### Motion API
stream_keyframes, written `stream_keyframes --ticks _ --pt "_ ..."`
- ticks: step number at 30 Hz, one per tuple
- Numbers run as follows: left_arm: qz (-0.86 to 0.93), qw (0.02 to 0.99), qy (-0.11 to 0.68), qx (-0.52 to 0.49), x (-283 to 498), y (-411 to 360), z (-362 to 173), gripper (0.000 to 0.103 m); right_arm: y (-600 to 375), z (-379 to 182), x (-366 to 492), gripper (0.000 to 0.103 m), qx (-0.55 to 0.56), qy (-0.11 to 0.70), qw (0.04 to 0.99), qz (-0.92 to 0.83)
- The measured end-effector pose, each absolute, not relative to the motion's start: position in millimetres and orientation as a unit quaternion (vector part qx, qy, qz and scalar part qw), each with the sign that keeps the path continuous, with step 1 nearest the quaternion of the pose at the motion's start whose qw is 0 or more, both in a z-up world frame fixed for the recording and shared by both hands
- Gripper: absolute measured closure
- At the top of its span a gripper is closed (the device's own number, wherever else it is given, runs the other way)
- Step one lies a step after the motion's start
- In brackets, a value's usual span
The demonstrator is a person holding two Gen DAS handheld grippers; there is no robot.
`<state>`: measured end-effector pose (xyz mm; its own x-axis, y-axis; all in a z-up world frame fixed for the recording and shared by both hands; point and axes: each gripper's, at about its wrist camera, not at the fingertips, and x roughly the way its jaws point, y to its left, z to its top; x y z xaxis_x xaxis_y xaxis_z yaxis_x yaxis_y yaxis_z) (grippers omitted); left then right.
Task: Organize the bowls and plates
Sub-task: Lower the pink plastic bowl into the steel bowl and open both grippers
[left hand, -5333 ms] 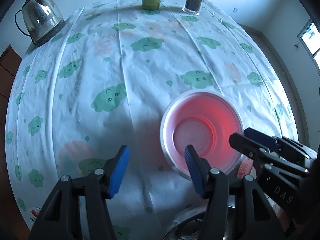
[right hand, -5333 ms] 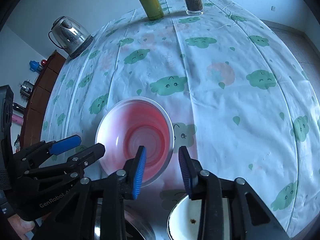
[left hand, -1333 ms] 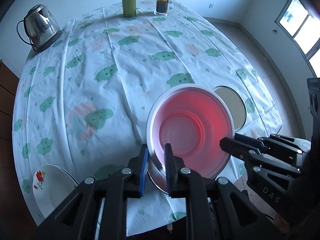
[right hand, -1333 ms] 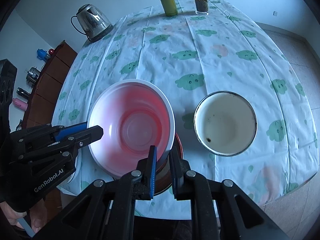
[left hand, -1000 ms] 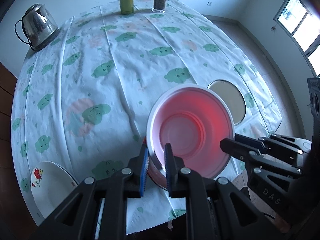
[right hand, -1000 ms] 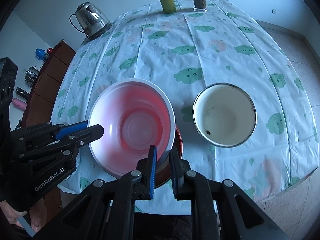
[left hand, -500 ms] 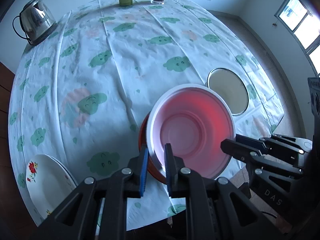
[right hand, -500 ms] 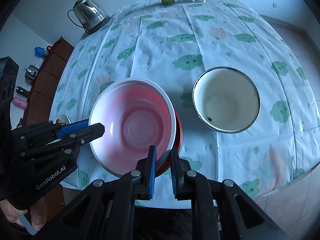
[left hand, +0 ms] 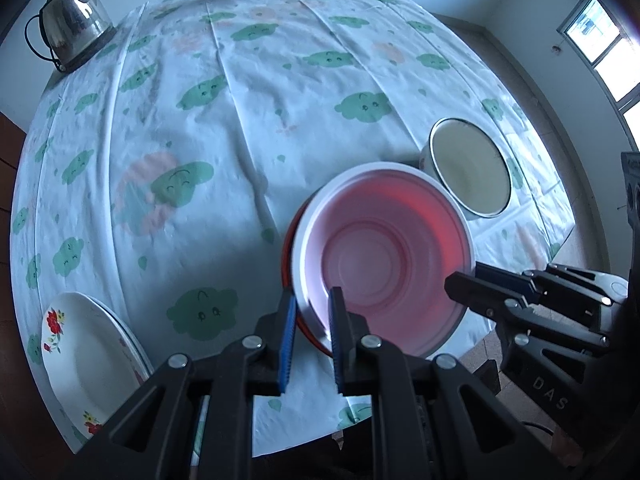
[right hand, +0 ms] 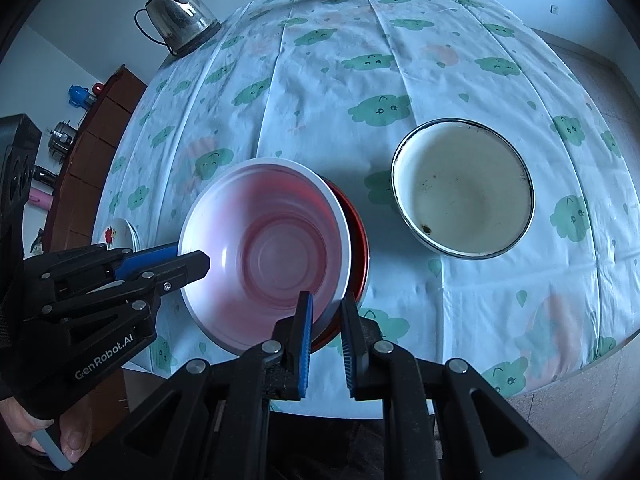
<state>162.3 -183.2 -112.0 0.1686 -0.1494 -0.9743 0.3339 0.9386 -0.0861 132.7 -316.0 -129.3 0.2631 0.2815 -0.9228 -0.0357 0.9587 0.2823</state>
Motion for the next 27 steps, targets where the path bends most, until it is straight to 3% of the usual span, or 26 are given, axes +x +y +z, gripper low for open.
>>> stream_keyframes --ticks 6,12,14,16,17,23,27 --pt "-0.154 0.759 0.629 0.071 163 -182 -117 0.087 -313 -130 133 0.087 0.093 0.593 0.794 0.100" --pt "-0.152 0.757 0.632 0.062 163 -180 -117 0.072 -310 -132 133 0.080 0.090 0.597 0.789 0.112" --pt "-0.152 0.760 0.629 0.059 164 -179 -114 0.064 -306 -128 133 0.063 0.081 0.591 0.794 0.118" --pt "-0.149 0.764 0.625 0.058 165 -177 -112 0.062 -305 -125 132 0.044 0.076 0.585 0.799 0.116" --pt "-0.148 0.765 0.625 0.056 165 -176 -112 0.062 -306 -123 132 0.041 0.071 0.581 0.804 0.108" --pt "-0.144 0.769 0.621 0.051 169 -173 -109 0.062 -321 -124 133 0.041 0.083 0.579 0.806 0.091" --pt "-0.137 0.773 0.618 0.051 171 -172 -108 0.056 -326 -124 131 0.041 0.090 0.580 0.805 0.088"
